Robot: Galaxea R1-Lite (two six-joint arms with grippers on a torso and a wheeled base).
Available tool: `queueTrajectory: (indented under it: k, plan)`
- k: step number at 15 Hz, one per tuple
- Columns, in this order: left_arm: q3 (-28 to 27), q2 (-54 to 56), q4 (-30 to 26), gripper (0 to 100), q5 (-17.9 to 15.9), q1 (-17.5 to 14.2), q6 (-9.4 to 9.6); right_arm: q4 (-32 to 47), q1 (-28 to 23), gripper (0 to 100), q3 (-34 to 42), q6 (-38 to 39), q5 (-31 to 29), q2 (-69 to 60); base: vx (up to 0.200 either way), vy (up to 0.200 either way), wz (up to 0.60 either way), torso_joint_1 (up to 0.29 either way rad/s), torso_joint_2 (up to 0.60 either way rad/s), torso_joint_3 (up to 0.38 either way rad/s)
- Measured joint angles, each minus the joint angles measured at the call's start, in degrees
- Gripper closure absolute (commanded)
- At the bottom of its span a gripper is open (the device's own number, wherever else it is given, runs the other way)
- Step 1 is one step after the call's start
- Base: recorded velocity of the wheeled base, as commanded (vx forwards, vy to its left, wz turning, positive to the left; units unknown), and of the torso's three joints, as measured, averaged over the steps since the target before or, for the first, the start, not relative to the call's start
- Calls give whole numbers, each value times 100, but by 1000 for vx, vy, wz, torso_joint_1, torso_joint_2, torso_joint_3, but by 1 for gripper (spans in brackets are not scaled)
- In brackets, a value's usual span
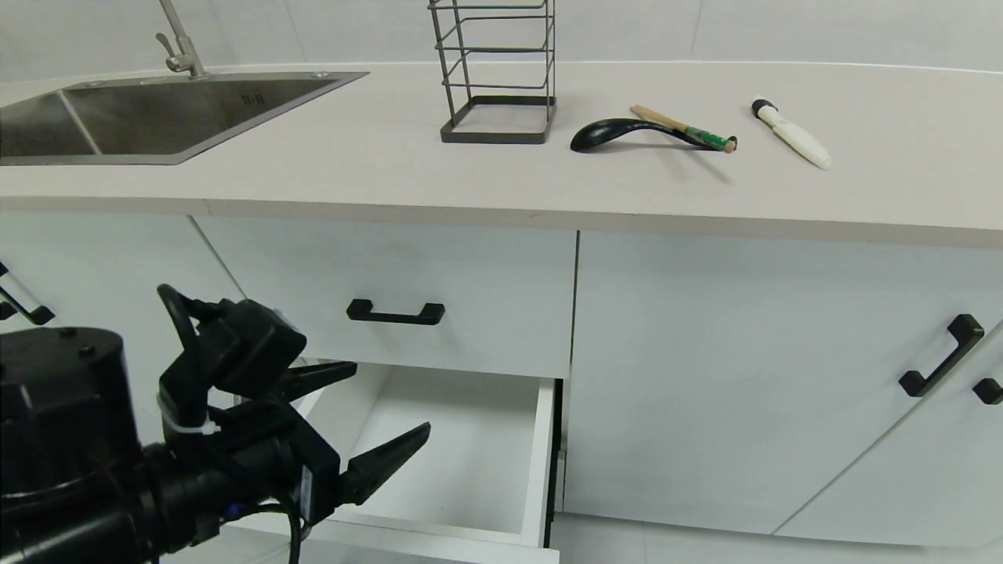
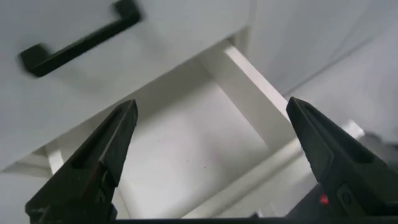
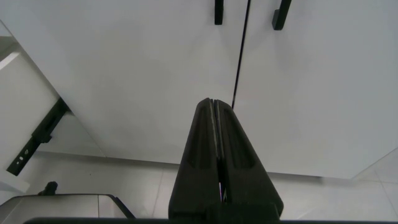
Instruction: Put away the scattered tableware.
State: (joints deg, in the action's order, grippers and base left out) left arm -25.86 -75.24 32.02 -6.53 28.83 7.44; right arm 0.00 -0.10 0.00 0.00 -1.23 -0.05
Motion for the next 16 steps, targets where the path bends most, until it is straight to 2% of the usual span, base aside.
queueTrajectory:
  k: [1, 2, 5, 8, 11, 15, 16]
  plan:
    - [15, 18, 2, 0, -618, -273, -49, 0, 0, 100, 0, 0, 1, -2, 0, 0, 0, 0, 0, 0]
    - [194, 112, 106, 0, -898, -450, -82, 0, 0, 100, 0, 0, 0, -2, 0, 0, 0, 0, 0, 0]
    - [874, 752, 618, 0, -1040, -642, -99, 0, 0, 100, 0, 0, 1, -2, 0, 0, 0, 0, 0, 0]
    - [1381, 1992, 605, 0, -923, -974, -87, 0, 0, 100, 0, 0, 1, 0, 0, 0, 0, 0, 0, 0]
    - [1582, 3655, -318, 0, -805, -1257, -24, 0, 0, 100, 0, 0, 1, 0, 0, 0, 0, 0, 0, 0]
    - [1691, 5769, -2333, 0, -561, -1447, 52, 0, 0, 100, 0, 0, 1, -2, 0, 0, 0, 0, 0, 0]
    - [1752, 6188, -2611, 0, -514, -1469, 59, 0, 0, 100, 0, 0, 1, 0, 0, 0, 0, 0, 0, 0]
